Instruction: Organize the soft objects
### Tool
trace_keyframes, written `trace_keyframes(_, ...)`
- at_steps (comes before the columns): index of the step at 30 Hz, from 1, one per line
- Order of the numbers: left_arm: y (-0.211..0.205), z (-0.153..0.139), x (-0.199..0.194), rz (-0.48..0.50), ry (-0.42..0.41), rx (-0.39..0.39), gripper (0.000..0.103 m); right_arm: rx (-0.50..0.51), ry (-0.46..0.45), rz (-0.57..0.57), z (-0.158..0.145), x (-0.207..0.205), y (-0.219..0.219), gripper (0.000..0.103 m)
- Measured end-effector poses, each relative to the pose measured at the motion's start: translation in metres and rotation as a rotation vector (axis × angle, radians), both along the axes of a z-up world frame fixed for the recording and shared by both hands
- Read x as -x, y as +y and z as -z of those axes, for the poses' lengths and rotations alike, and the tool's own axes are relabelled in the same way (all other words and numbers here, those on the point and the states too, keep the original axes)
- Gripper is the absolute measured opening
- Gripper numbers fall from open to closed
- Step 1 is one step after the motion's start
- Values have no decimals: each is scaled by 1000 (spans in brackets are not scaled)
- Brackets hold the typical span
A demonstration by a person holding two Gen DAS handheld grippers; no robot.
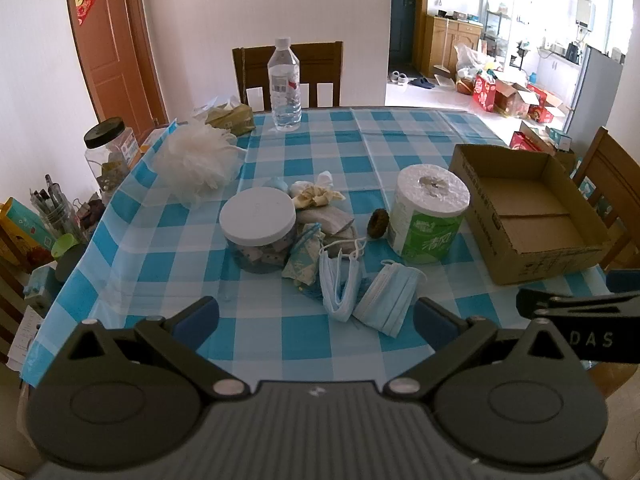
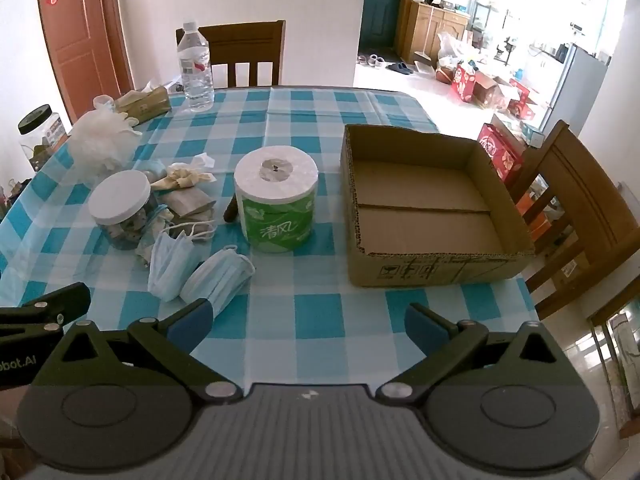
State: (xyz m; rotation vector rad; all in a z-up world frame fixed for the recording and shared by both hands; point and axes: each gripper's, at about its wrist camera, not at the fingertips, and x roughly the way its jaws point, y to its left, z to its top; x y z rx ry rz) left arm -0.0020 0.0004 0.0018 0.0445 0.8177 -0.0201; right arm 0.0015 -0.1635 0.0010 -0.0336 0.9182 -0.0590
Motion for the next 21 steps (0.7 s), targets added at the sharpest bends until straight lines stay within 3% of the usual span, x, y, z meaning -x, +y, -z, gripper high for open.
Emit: trace_keyframes(21, 3, -3, 2, -2, 2, -3, 102, -3, -12, -6, -3, 2, 0, 103)
